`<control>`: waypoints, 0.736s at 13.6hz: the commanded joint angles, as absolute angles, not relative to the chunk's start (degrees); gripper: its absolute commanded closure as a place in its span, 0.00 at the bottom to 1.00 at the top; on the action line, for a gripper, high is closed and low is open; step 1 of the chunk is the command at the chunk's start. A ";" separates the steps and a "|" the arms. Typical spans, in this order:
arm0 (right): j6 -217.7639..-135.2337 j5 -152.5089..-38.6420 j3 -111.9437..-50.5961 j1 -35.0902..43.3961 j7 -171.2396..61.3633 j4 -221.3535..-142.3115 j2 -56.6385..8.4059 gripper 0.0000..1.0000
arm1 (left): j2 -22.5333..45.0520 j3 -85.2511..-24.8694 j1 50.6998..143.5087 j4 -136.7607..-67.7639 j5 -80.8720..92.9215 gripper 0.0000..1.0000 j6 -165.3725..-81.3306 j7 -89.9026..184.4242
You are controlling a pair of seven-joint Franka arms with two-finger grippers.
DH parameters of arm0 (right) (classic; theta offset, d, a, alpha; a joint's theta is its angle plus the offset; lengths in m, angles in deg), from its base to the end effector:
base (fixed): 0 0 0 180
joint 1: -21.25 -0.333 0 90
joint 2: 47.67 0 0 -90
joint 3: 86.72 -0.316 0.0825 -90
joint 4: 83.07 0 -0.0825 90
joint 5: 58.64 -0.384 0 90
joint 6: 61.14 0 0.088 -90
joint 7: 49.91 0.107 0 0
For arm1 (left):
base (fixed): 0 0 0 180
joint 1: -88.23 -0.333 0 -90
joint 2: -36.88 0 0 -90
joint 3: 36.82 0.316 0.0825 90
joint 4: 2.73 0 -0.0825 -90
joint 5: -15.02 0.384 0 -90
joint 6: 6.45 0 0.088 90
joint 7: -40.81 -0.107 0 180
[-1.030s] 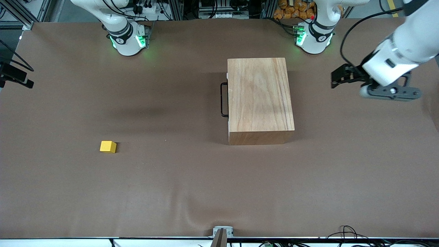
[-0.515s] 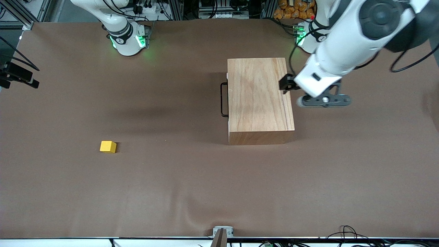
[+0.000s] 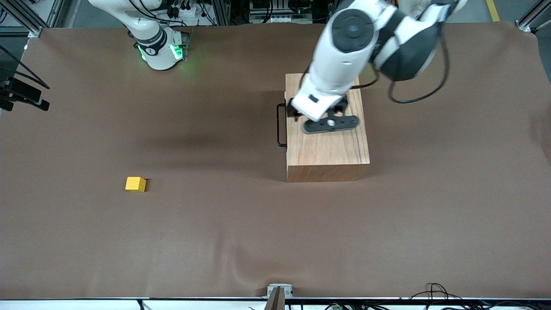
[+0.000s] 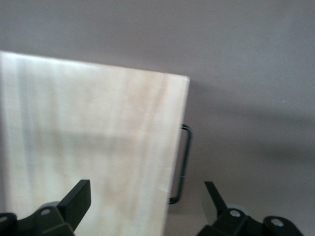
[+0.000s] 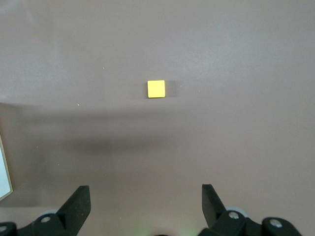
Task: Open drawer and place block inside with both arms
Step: 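Move the left gripper over the box toward the black drawer handle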
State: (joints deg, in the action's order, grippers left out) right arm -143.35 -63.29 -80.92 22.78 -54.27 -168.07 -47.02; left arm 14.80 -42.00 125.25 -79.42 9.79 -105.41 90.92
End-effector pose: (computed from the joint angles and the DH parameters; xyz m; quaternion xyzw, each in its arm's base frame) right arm 0.5409 -0.0596 0.6478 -0.9985 0.0216 0.0258 0.0426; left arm 0.5019 -0.4521 0.5126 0.9949 0.0791 -0.0430 0.0447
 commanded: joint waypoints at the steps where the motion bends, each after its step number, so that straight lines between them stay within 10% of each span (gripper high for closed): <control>1: -143.06 -64.00 -80.74 22.57 -54.65 -167.89 -47.32 0.00 | 10.96 -41.13 128.99 -77.17 9.48 0.00 -108.75 97.13; 10: -143.14 -63.83 -80.57 22.48 -54.65 -167.80 -47.32 0.00 | 1.90 -37.61 140.96 -76.03 16.07 0.00 -115.70 110.15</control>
